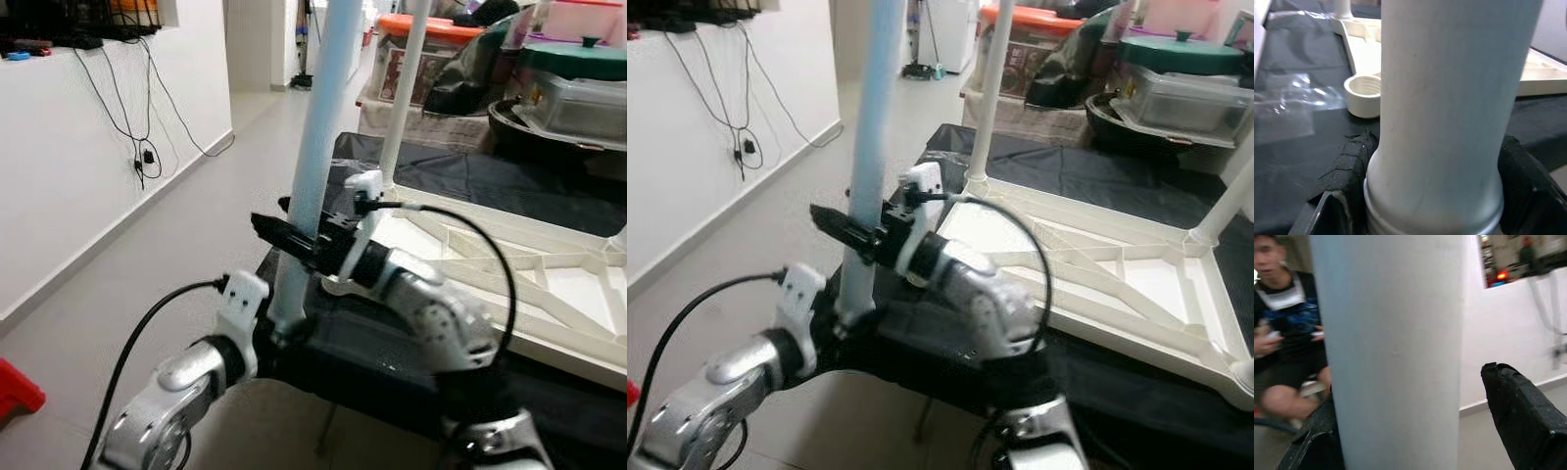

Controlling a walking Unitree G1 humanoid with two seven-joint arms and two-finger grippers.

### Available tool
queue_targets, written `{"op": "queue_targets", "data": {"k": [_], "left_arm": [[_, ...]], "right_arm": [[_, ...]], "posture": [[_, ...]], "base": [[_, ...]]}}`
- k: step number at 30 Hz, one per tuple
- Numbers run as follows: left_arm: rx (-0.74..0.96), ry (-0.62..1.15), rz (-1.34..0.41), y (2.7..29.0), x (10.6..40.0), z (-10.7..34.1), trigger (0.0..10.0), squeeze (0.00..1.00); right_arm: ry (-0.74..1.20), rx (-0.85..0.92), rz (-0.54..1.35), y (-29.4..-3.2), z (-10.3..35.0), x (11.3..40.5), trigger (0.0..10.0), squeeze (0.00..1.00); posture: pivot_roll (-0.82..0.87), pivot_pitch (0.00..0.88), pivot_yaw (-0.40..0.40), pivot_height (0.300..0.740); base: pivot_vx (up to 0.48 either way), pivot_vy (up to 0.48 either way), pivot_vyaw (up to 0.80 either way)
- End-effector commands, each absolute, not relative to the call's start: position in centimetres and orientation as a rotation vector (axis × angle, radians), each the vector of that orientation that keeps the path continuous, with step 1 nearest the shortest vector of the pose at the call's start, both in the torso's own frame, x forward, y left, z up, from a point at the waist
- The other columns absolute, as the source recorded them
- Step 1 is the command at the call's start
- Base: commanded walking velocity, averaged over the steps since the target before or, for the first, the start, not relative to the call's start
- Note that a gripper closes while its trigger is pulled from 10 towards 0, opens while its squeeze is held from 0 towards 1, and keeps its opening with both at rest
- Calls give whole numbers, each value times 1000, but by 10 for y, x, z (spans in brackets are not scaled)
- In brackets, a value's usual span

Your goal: Building children table

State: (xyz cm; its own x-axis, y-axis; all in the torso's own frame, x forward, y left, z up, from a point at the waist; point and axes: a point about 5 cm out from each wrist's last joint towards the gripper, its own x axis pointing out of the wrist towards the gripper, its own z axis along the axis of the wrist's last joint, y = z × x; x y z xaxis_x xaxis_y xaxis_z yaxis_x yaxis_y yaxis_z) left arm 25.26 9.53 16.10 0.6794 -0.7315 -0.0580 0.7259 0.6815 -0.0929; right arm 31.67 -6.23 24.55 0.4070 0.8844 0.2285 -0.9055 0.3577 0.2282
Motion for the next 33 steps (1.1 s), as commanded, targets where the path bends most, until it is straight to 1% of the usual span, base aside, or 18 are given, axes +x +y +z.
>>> {"op": "queue_targets", "data": {"k": [1, 4, 10, 18, 20, 31, 32, 33], "left_arm": [[-116, 96, -942, 85, 240, 166, 10000, 0], [-178, 127, -999, 84, 231, 165, 10000, 0], [-172, 163, -1022, 88, 225, 159, 10000, 0], [-188, 173, -1017, 91, 226, 160, 10000, 0], [-198, 185, -1015, 93, 222, 160, 10000, 0], [-232, 216, -1037, 97, 211, 158, 10000, 0], [-235, 220, -1042, 97, 210, 157, 10000, 0], [-236, 223, -1044, 97, 210, 157, 10000, 0]], "right_arm": [[-30, 347, 1272, -57, 246, 312, 10000, 0], [21, 311, 1371, -58, 241, 306, 10000, 0], [58, 290, 1456, -58, 237, 300, 10000, 0], [85, 263, 1494, -59, 233, 297, 10000, 0], [96, 214, 1488, -61, 227, 298, 10000, 0], [86, 162, 1478, -67, 227, 302, 10000, 0], [86, 162, 1485, -67, 227, 301, 9725, 0], [86, 161, 1491, -67, 228, 301, 8824, 0]], "posture": [[122, 15, -56, 740], [125, 21, -55, 740], [124, 29, -58, 740], [124, 35, -57, 740], [121, 37, -55, 740], [119, 44, -54, 740], [117, 46, -51, 740], [117, 46, -51, 740]], "base": [[0, 0, 0], [0, 0, 0], [0, 0, 0], [0, 0, 0], [0, 0, 0], [0, 0, 0], [0, 0, 0], [0, 0, 0]]}}
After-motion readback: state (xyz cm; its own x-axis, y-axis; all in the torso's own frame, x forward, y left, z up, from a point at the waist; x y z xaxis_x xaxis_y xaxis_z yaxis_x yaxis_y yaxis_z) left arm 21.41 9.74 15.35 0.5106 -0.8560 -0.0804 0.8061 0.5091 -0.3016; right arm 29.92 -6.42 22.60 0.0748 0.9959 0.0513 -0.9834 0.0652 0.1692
